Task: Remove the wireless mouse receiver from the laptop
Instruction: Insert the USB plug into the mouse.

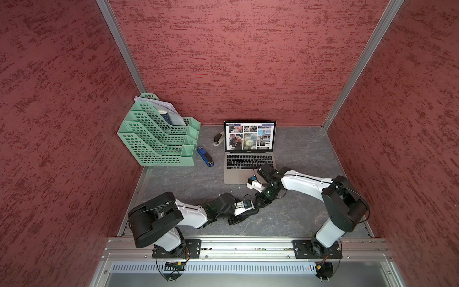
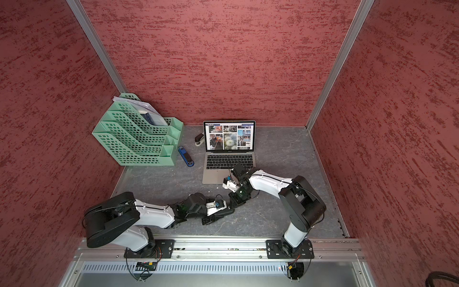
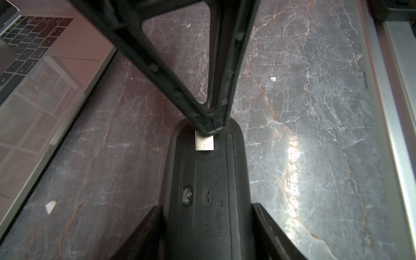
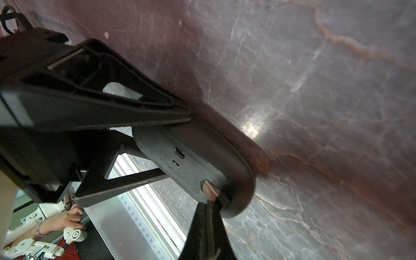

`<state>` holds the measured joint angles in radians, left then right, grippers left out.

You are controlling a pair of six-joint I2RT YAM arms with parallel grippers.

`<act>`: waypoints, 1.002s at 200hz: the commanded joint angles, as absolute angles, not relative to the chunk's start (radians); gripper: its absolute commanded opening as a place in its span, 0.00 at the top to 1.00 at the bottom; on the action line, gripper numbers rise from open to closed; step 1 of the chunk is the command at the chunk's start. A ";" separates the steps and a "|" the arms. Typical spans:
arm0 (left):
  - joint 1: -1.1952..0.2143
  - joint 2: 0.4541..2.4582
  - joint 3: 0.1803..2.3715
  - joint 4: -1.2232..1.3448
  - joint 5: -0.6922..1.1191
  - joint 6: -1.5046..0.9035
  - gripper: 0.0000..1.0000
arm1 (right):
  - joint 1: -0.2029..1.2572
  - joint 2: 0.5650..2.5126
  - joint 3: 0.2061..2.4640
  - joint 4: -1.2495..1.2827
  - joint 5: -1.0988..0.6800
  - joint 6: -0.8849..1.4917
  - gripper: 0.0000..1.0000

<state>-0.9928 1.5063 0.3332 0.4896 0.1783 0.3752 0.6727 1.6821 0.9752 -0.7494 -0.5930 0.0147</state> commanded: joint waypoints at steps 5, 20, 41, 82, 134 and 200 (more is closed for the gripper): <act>-0.989 1.519 0.342 0.453 0.187 0.387 0.42 | 0.680 1.697 0.998 -0.730 -0.583 -0.002 1.00; -0.990 1.519 0.342 0.450 0.189 0.387 0.42 | 0.680 1.699 0.997 -0.729 -0.584 -0.002 1.00; -0.989 1.519 0.343 0.449 0.189 0.387 0.42 | 0.680 1.702 0.994 -0.727 -0.585 -0.003 1.00; -0.990 1.518 0.344 0.448 0.191 0.388 0.42 | 0.680 1.713 0.996 -0.725 -0.585 -0.005 1.00; -0.991 1.522 0.345 0.446 0.192 0.388 0.42 | 0.680 1.718 1.021 -0.737 -0.586 0.006 1.00; -0.991 1.521 0.345 0.446 0.193 0.388 0.42 | 0.680 1.731 1.001 -0.730 -0.574 0.019 1.00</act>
